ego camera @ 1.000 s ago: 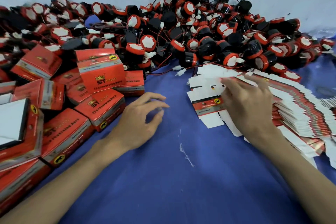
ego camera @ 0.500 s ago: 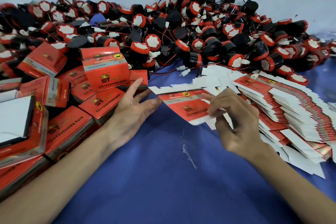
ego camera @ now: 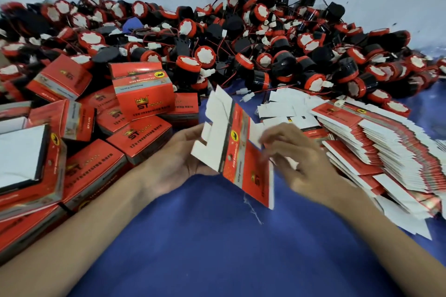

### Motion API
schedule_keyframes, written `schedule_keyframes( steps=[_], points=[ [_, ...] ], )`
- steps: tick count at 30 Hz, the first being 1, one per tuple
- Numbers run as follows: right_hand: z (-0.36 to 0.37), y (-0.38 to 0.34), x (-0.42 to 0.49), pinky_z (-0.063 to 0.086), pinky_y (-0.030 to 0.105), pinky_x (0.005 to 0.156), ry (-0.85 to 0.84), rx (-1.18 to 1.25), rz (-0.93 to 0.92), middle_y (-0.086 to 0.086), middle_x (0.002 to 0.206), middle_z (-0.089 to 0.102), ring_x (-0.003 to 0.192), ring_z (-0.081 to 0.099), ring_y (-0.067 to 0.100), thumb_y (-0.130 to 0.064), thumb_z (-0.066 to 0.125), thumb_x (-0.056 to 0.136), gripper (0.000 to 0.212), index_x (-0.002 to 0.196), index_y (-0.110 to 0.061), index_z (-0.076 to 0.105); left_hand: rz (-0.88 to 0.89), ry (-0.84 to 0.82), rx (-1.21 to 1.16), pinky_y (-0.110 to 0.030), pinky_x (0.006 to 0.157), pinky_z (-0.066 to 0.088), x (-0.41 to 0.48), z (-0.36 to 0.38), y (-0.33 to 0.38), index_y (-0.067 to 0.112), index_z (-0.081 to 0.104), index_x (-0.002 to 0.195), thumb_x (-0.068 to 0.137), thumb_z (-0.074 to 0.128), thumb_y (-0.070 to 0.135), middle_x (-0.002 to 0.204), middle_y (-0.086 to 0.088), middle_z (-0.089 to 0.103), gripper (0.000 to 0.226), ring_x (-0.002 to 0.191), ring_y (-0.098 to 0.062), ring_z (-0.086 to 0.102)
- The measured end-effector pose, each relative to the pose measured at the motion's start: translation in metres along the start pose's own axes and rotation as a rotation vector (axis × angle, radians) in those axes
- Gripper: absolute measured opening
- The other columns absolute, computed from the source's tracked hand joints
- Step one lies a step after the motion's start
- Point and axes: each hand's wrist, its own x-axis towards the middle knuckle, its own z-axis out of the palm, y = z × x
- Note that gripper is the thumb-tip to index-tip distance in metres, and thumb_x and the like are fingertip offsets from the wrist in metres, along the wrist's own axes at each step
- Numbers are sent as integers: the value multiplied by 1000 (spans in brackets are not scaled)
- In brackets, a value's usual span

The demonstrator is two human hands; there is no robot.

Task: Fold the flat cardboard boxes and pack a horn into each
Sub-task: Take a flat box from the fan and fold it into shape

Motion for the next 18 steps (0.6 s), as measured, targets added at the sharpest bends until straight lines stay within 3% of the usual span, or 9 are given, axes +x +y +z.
schedule_keyframes(
  steps=[1,2,3,5,7,10,14,16,18],
  points=[
    [4,2,-3,36,20,95,-71,23,72,6,125,53,116,47,24,-6,52,84,12,86,-4,65,17,-60,78,-55,93,49,0,0,-1,9,54,123,82,49,24,111,-17,62,44,101,-36,59],
    [5,-1,-2,28,15,102,-148,55,165,-3,141,38,130,35,20,-30,52,89,21,96,-11,60,45,-96,100,-53,84,54,-1,1,-1,11,59,116,77,52,28,104,-15,65,44,96,-34,62],
    [9,-3,-3,21,11,103,-226,65,209,-15,149,22,138,23,12,-50,49,87,34,102,-19,51,42,-96,85,-49,75,57,-1,-1,-1,13,66,110,77,55,36,102,-14,68,41,93,-33,64],
    [15,-10,-4,20,14,104,-277,42,221,-27,153,2,142,11,2,-69,49,78,49,103,-28,38,11,-160,27,-45,67,57,0,-10,0,19,75,102,81,44,58,103,-11,72,54,93,-30,69],
    [16,-15,-2,27,30,110,-263,-14,174,-17,158,-2,146,5,7,-75,55,72,56,99,-30,34,-4,-205,39,-41,66,57,0,-15,0,22,77,99,77,41,69,101,-8,73,63,91,-28,71],
    [18,-26,3,21,54,115,-281,-74,216,-6,160,-7,146,-11,9,-79,55,68,67,104,-26,36,1,-216,164,-31,59,56,-1,-13,-2,24,78,89,82,52,51,91,-7,75,38,80,-22,72],
    [22,-36,6,3,56,118,-203,29,269,-8,159,-18,145,-20,9,-78,59,61,97,136,-36,14,-12,-384,95,-28,66,56,-6,-9,-5,26,76,96,91,35,55,91,-1,74,50,82,-16,71],
    [25,-41,7,4,55,118,-167,57,277,-3,158,-23,144,-24,14,-70,67,62,116,147,-32,-3,6,-425,109,-29,71,56,-8,-6,-7,26,73,106,84,52,61,100,-3,73,46,89,-18,70],
    [26,-44,8,5,54,118,-162,81,286,1,158,-24,144,-26,18,-57,74,66,122,151,-20,-6,32,-451,142,-28,68,55,-7,-4,-10,24,72,103,73,70,58,97,-3,72,45,83,-17,68]
  ],
)
